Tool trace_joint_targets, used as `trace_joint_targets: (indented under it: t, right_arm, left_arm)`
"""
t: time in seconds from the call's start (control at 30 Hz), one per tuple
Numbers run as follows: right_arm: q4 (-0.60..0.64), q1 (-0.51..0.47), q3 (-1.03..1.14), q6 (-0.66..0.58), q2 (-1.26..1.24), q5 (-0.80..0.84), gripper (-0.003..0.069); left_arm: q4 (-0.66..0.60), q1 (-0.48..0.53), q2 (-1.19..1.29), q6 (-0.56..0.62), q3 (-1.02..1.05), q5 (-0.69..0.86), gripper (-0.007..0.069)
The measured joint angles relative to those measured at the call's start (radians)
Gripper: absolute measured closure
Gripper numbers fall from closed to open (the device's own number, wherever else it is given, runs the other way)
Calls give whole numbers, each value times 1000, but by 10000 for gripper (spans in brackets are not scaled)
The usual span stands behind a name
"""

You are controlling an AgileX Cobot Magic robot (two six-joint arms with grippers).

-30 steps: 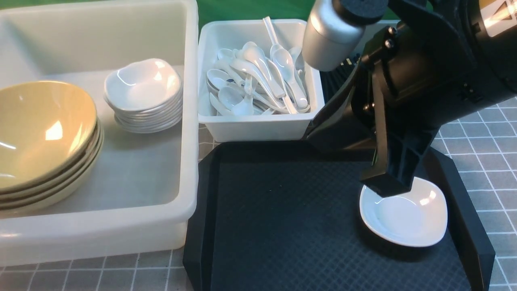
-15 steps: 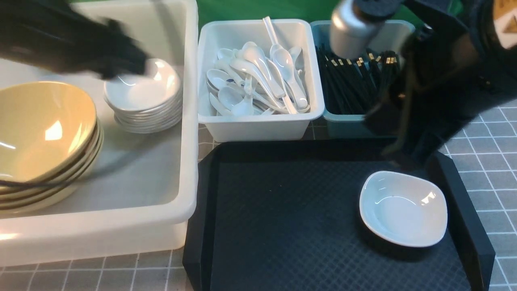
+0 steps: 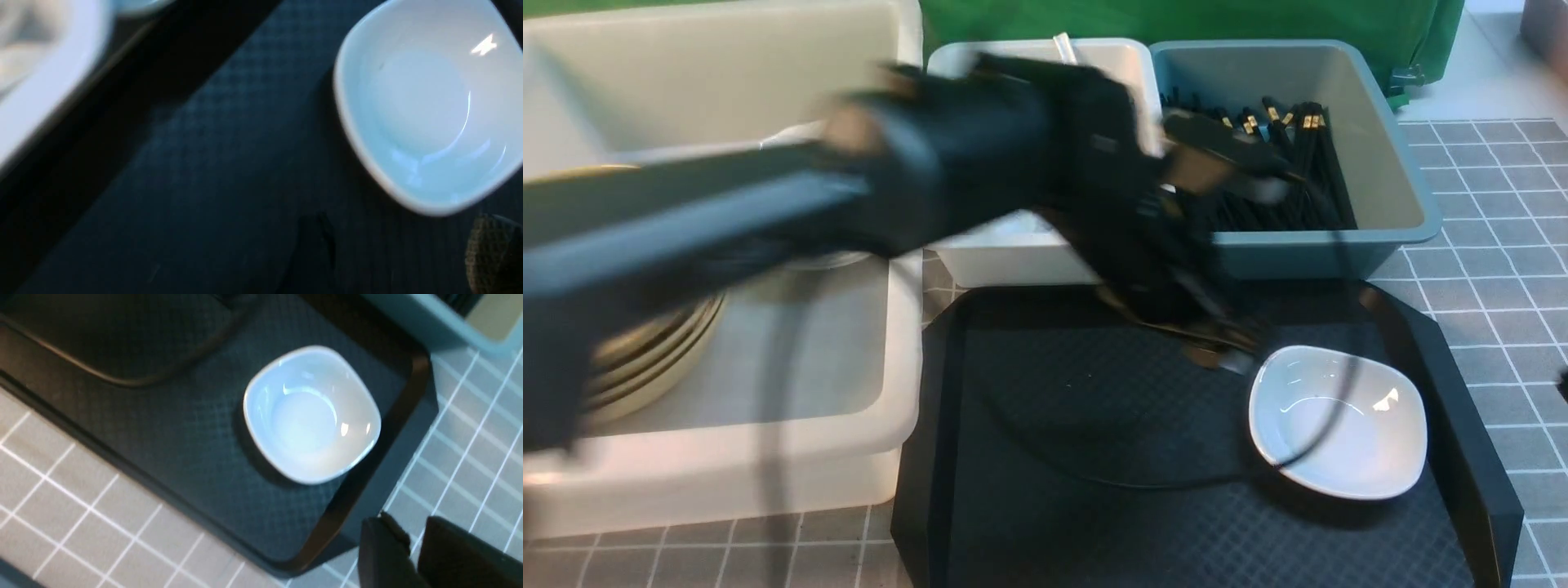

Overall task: On grey table put chopsticks spoon bowls plates into blue grey white boxes.
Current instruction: 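Grasp the small white bowl on the black tray by its rim with the left gripper, then place the white bowl into the white bin with the other dishes with the left gripper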

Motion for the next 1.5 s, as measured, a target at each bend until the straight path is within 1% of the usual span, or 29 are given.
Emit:
trace_joint_targets:
  t: [0.1,0.2,0.43,0.5,0.53,0.6,0.63,0.67,0.7,0.73,0.77,0.8,0.83,0.87,0.9,0.93,0.97,1.0,1.03,1.07,1.1,1.17,1.23,1.27,1.33,1.37,1.4,1.5]
  right_arm:
    - [0,0,55,29,-55,1,487]
    - [0,0,78,32,-78,1,487]
    - [0,0,100,31,-85,1,487]
    - [0,0,100,31,-85,1,487]
    - [0,0,100,30,-85,1,487]
    - [0,0,100,30,-85,1,487]
    - [0,0,100,30,-85,1,487]
    - [0,0,100,30,-85,0,487]
    - [0,0,100,30,-85,-5,487]
    - [0,0,100,30,-85,-15,487]
    - [0,0,100,30,-85,-18,487]
    - [4,0,100,30,-85,-38,489]
    - [4,0,100,29,-85,-41,489]
    - [14,0,100,28,-79,-67,501]
    - [30,0,98,21,-68,-93,529]
    - [30,0,97,19,-66,-96,533]
    - [54,0,86,-3,-48,-119,570]
    - [67,0,81,-11,-42,-126,576]
    - [103,0,58,-53,-15,-158,613]
    - [136,0,26,-89,18,-183,625]
    - [141,0,20,-96,18,-186,625]
    - [198,0,-54,-168,95,-230,628]
    - [224,0,-111,-212,148,-247,627]
    - [239,0,-164,-245,197,-255,627]
    - [258,0,-226,-282,259,-261,627]
    - [275,0,-262,-304,297,-261,627]
    - [286,0,-283,-320,322,-262,627]
    - [334,0,-340,-370,390,-267,627]
  left_arm:
    - [-1,-22,133,-2,-127,1,184]
    - [-2,-22,211,-8,-200,1,183]
    - [-13,-22,360,-19,-340,4,183]
    - [-21,-23,390,-19,-363,10,196]
    - [-21,-25,398,-20,-367,12,211]
    - [-19,-32,407,-19,-374,11,307]
    - [-20,-32,407,-19,-374,14,318]
    - [-20,-38,407,-16,-377,27,424]
    - [-21,-40,407,-14,-380,36,491]
    - [-35,-40,404,-14,-387,44,523]
    - [-37,-40,402,-14,-392,48,536]
    - [-34,-40,382,-11,-410,83,573]
    - [-33,-39,377,-10,-414,88,580]
    - [-17,-36,356,-5,-429,122,600]
    - [11,-27,323,7,-439,157,617]
    - [11,-25,318,7,-440,160,618]
    - [42,-9,280,8,-443,180,620]
    - [51,2,259,8,-444,188,621]
    - [70,33,202,8,-445,199,624]
    - [85,70,138,6,-447,203,624]
    - [89,76,129,5,-447,204,624]
    - [96,155,18,3,-452,218,624]
    - [105,219,-49,3,-454,244,624]
    - [116,281,-101,3,-454,273,624]
    - [127,373,-159,3,-436,308,624]
    - [134,439,-192,3,-414,326,624]
    - [137,474,-206,3,-400,331,624]
    - [137,635,-253,2,-316,324,624]
